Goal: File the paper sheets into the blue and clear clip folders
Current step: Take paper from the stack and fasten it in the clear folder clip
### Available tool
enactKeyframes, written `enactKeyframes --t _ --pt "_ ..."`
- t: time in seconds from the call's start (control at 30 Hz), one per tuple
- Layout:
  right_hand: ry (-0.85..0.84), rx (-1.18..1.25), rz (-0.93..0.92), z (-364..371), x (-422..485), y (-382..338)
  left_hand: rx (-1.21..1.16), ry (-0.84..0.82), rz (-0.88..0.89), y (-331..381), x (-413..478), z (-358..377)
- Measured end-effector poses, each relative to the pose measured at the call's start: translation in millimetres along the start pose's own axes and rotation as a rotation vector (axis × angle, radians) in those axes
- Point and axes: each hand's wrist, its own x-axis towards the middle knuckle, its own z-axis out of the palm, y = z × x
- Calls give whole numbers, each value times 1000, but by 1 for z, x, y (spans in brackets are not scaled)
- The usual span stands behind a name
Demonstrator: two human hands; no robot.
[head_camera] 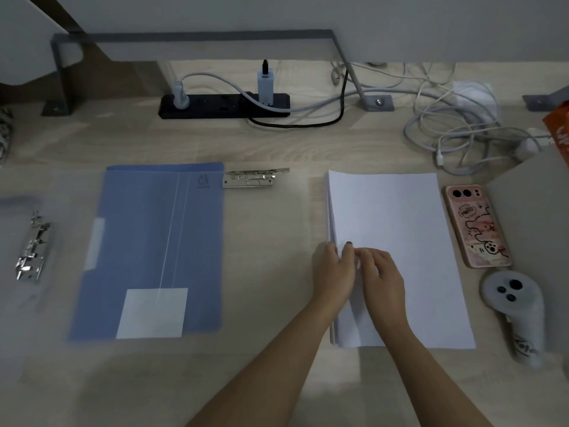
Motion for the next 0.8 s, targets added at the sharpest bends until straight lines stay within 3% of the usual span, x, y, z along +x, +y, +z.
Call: enactKeyframes --t 0.27,0.4,0.53,0.7,0.8 --pt "-24 19 15 -4 1 2 289 3 78 12 7 -3" --pt "13 -46 -20 -18 4 3 218 -12 122 12 5 -9" --pt "182 -155 50 -44 20 -2 73 -62 153 21 -3 -31" --pt "113 159 181 -44 23 -22 -12 -31 234 23 -12 -99" --pt "43 182 156 -19 16 -41 -49 27 227 13 -17 -142"
